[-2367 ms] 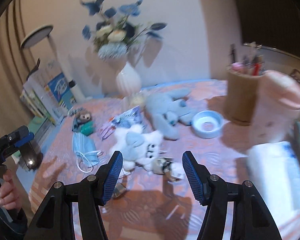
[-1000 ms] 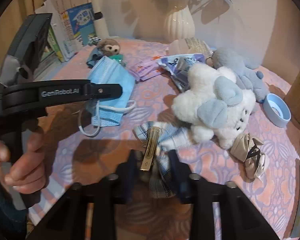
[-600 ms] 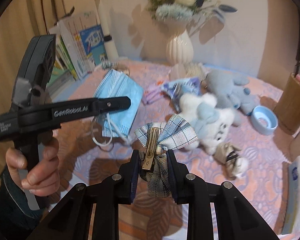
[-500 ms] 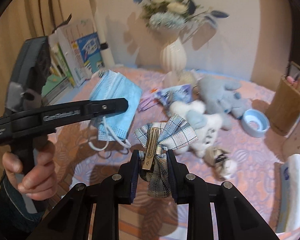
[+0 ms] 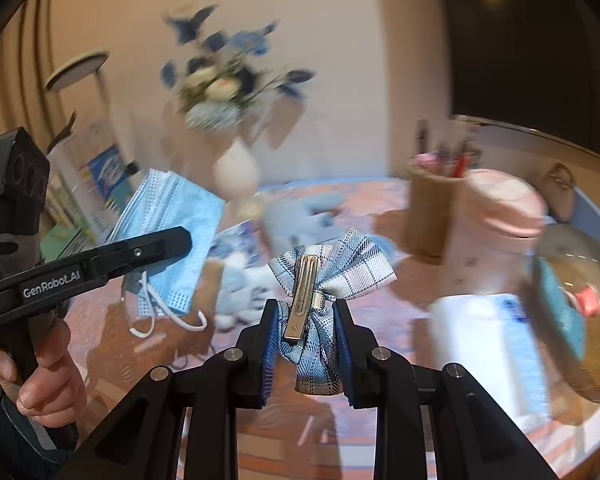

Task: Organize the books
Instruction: 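Carry the mask and bow to the glass plate and open both tools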

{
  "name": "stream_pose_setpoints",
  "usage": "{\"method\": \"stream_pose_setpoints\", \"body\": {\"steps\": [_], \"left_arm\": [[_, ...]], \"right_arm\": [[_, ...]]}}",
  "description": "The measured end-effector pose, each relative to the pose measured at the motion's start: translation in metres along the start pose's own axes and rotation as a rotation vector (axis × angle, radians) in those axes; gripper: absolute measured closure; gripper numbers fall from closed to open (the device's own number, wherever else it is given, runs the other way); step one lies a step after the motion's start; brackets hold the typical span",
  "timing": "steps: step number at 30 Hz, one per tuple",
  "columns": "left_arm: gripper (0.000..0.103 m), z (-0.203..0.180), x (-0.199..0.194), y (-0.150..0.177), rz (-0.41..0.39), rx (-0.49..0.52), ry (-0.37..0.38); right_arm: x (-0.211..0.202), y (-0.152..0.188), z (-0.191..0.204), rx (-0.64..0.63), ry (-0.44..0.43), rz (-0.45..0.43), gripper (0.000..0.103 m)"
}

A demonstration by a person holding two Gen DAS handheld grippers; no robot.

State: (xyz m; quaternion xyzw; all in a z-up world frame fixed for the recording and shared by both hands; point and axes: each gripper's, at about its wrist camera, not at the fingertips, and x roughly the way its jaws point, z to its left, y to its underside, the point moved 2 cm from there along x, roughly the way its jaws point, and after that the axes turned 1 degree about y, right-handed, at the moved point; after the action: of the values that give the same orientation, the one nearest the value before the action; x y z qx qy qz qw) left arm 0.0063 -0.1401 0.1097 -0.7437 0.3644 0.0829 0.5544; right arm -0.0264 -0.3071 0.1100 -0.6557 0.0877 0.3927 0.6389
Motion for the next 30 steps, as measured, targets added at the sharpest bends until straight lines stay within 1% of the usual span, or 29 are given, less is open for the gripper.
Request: {"method": "stream_pose_setpoints", "body": {"steps": [5,10,15,19,24,28,30], "left_arm": [[0.091,-0.048,0.025,-0.018,0.014,0.070,0.078],[0.091,-0.100,0.063,-0.036,0.038,0.142,0.161],[0.091,-0.139,0.098,-0.046,0.067,0.174,0.232],[0.091,-0.168,0.124,-0.048,0.099,0.207,0.265],[0.091,-0.199,0.157,-0.044,0.143,0.235,0.295],[0.091,-0.217,0.179,-0.041,0.178,0.252,0.305],[0.091,-0.225,0.187,-0.037,0.187,0.273,0.289]], "right_arm": [[-0.028,-0.003,-0.051,0.077,0.099,-0.048,0.077],[-0.052,-0.005,-0.106,0.141,0.211,-0.087,0.077],[-0.074,-0.007,-0.155,0.209,0.267,-0.128,0.077],[-0.085,-0.005,-0.192,0.258,0.321,-0.145,0.077],[-0.088,0.001,-0.246,0.378,0.358,-0.134,0.077],[-0.080,0.008,-0.279,0.454,0.382,-0.104,0.077],[-0.074,0.010,-0.288,0.468,0.386,-0.089,0.077]]}}
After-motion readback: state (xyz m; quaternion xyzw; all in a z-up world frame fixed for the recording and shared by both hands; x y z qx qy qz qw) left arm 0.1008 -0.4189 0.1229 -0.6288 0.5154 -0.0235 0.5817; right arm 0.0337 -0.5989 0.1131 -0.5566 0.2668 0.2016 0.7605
